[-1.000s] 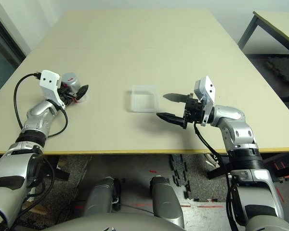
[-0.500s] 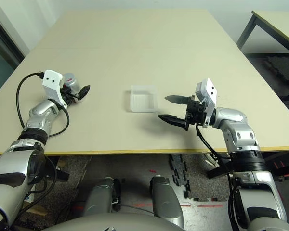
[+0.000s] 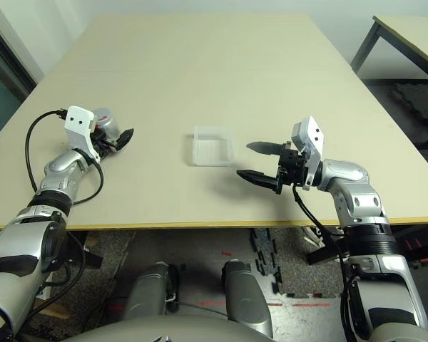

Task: Pour the medicine from the bottle into the box.

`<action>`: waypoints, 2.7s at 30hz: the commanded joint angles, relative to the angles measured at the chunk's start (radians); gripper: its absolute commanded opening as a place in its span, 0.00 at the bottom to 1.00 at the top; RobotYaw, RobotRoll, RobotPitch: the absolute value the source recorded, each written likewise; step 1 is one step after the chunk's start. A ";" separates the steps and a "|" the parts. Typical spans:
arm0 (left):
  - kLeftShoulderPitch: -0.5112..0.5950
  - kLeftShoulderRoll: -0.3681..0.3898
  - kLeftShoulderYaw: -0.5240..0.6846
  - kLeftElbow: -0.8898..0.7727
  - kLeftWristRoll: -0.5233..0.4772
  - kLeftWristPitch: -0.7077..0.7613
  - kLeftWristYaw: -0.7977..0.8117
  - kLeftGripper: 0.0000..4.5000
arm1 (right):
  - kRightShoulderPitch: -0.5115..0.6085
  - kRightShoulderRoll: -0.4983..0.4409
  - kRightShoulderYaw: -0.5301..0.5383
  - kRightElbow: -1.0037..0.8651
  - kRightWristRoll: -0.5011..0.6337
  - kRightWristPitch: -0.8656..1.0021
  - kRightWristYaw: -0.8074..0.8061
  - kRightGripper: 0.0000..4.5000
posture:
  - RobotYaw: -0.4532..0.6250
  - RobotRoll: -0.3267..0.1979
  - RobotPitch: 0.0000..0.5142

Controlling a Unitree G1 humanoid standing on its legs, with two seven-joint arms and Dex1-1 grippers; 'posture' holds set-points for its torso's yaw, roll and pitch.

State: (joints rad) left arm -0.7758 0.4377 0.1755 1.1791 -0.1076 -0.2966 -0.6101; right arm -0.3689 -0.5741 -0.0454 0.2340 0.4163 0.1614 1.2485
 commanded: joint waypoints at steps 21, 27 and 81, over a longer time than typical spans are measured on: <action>-0.048 -0.017 -0.019 -0.036 -0.014 0.090 -0.169 0.60 | 0.001 -0.010 -0.012 -0.007 0.003 -0.019 -0.003 1.00 | 0.25 0.62 0.18; -0.065 -0.055 -0.048 -0.161 -0.037 0.183 -0.303 0.60 | -0.009 -0.003 -0.007 0.003 0.002 -0.021 -0.002 1.00 | 0.25 0.62 0.18; 0.009 -0.214 -0.324 -0.557 -0.074 0.425 -0.576 0.60 | -0.361 0.093 0.108 0.095 0.014 0.144 0.087 1.00 | 0.24 0.62 0.14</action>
State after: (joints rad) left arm -0.7782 0.2187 -0.1312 0.6339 -0.1948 0.1378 -1.1733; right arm -0.7103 -0.4886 0.0546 0.3062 0.4429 0.3226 1.3279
